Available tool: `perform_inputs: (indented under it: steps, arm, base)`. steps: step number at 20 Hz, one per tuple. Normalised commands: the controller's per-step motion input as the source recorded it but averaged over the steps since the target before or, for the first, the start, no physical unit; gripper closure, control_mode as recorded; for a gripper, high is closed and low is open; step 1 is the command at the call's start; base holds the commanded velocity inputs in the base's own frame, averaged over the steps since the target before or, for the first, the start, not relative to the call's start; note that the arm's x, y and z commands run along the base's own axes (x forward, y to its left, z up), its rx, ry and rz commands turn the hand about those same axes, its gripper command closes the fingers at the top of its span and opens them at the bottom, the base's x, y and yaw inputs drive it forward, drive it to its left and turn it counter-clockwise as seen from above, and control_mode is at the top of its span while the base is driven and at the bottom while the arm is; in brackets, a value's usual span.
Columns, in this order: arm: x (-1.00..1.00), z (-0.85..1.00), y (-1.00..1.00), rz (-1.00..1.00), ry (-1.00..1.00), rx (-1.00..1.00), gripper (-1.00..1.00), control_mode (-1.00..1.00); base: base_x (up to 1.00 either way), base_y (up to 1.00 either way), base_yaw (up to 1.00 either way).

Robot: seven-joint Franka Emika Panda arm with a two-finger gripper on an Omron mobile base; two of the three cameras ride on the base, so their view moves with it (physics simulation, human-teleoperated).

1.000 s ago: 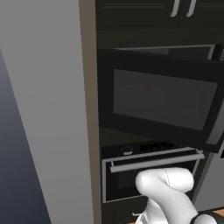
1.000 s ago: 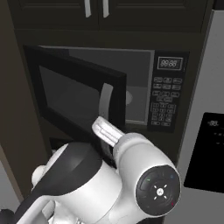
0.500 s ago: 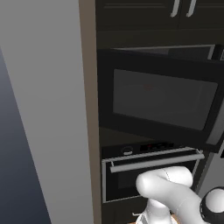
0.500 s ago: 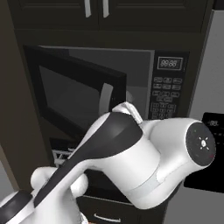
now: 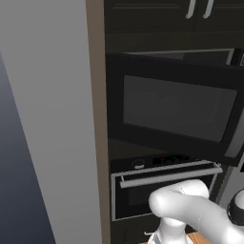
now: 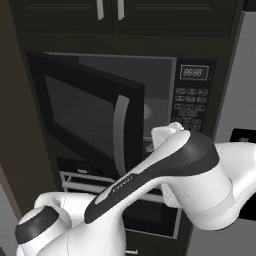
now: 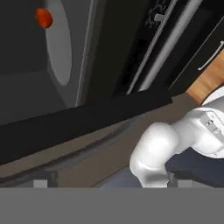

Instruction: Open the microwave door.

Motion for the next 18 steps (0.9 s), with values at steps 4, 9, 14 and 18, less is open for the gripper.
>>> perform_inputs:
  steps: [4,9,14,18]
  arm:
    - [0.48,-0.33,0.00,0.04,0.35,0.35,-1.00,-1.00]
    - [0.42,-0.19,0.00,0.06,0.30,0.33,-1.00,-1.00]
    - [0.34,-0.16,0.00,0.02,0.23,0.24,-1.00,-1.00]
    - [0.00,-0.17,0.05,0.04,0.18,0.10,-1.00,-1.00]
  base:
    - [0.00,0.00,0.00]
    - [0.00,0.00,0.00]
    - [0.00,0.00,0.00]
    - [0.00,0.00,0.00]
